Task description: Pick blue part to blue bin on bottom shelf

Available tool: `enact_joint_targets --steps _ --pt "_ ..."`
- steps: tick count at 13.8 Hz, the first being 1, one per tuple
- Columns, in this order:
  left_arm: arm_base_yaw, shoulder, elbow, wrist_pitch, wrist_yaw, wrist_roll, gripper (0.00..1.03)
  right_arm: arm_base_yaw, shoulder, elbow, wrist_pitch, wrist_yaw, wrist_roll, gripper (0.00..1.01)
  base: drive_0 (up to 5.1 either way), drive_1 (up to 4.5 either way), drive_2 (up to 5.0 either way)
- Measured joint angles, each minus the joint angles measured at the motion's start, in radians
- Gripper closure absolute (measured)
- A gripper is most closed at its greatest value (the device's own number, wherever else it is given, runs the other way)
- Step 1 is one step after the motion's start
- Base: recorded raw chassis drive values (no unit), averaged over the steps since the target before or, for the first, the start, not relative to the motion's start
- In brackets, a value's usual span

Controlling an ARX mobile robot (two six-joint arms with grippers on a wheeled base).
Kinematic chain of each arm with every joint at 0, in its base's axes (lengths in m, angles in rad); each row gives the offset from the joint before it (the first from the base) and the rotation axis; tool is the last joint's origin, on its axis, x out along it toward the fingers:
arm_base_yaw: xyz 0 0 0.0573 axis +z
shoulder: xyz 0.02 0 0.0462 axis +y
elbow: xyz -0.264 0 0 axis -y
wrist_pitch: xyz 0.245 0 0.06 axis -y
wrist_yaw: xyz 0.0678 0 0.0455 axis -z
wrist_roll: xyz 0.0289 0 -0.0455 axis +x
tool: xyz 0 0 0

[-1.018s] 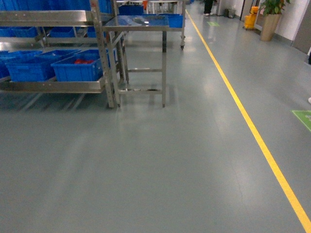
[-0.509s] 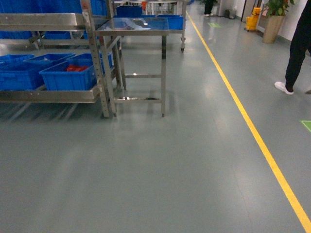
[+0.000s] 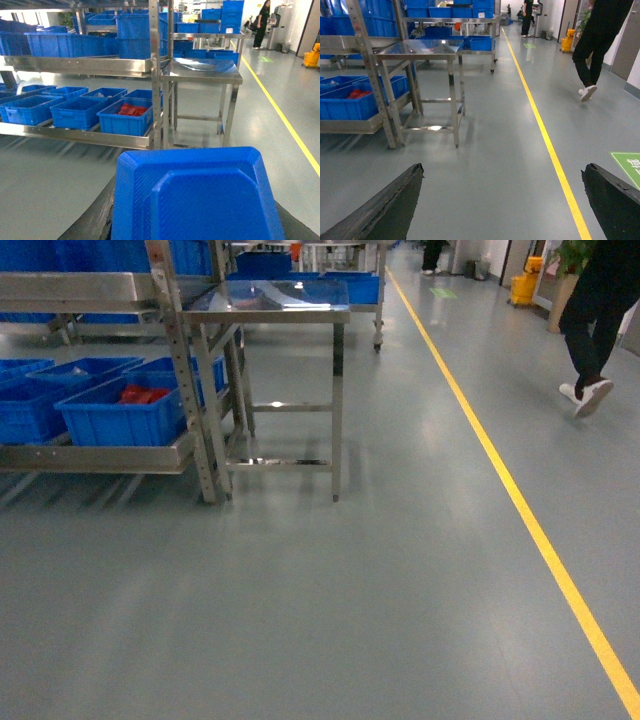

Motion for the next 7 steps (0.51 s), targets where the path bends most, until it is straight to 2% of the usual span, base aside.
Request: enact_joint_targets --steps 7 --pt "0.0 -0.002 0.0 -0.001 -0.003 0.0 0.59 0.0 0.0 0.0 -0.002 0.0 0.0 0.03 0.0 4.27 -4.3"
